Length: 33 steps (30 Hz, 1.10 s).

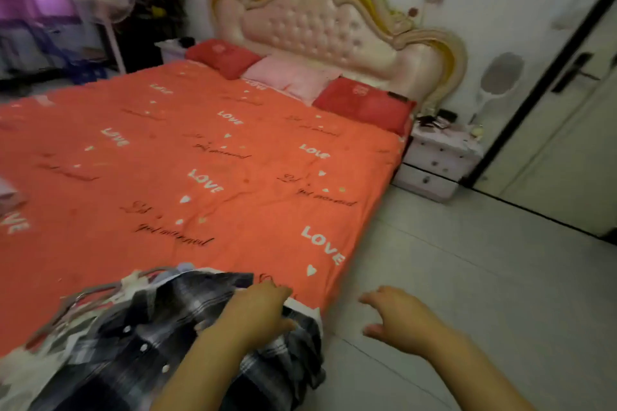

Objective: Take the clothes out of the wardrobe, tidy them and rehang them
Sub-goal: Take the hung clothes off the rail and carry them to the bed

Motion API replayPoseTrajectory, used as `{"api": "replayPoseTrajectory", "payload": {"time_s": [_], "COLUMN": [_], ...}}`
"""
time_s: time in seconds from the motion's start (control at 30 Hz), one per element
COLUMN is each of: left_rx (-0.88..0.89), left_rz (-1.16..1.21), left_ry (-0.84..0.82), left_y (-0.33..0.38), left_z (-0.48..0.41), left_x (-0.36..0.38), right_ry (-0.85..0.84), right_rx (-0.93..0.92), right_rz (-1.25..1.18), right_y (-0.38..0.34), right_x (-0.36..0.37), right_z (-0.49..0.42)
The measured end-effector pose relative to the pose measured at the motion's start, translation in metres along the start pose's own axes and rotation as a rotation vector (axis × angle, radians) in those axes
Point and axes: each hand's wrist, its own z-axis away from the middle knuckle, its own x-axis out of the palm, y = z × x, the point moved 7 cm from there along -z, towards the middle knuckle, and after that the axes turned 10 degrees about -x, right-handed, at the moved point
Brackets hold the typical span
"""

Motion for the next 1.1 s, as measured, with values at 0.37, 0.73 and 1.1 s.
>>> {"api": "replayPoseTrajectory", "payload": {"time_s": [0.37, 0.73, 1.1], "left_rx": [0.773, 1.422, 1.784], "left_rz": [-0.292, -0.474, -0.555], "left_ry": [-0.044, -0.162, -0.159], "left_y": [0.367, 0.668, 0.833], "left_z": [0.085, 0.362, 0.556], "left_x": [0.052, 0.217, 0.319], "right_ry": [0.255, 0.529, 0.586], "right_rx": [0.791, 1.351, 1.703], "right_rz": [-0.263, -0.465, -0.420], "right_y": [0.157, 0.165, 0.152], "right_x": [0.044, 0.157, 0.232], "right_z": [0.373, 0.764, 1.003]}}
